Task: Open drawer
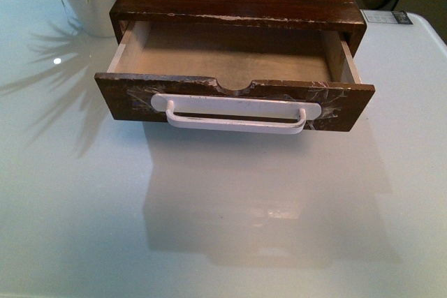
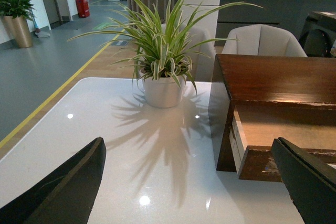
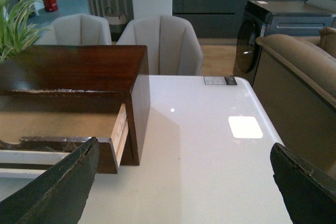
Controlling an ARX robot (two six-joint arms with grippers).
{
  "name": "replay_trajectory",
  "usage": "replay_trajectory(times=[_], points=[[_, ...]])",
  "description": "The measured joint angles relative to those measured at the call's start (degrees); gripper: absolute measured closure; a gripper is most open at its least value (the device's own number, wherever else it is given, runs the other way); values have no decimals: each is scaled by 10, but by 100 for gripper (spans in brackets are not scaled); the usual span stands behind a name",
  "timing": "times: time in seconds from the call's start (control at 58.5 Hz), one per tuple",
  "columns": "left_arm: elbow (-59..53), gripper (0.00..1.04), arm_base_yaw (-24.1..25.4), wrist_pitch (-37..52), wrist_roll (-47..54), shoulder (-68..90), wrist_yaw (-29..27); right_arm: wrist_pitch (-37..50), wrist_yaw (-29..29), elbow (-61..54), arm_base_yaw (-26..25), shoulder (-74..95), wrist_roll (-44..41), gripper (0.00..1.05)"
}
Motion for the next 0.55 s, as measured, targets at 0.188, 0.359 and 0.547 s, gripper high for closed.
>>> replay_trajectory(times=[0.188, 0.359, 0.547], points=[[0, 8, 0, 0, 0, 0, 0, 0, 0, 0, 0, 0, 0, 9], [0, 8, 0, 0, 0, 0, 0, 0, 0, 0, 0, 0, 0, 9], [0, 8, 0, 0, 0, 0, 0, 0, 0, 0, 0, 0, 0, 9]])
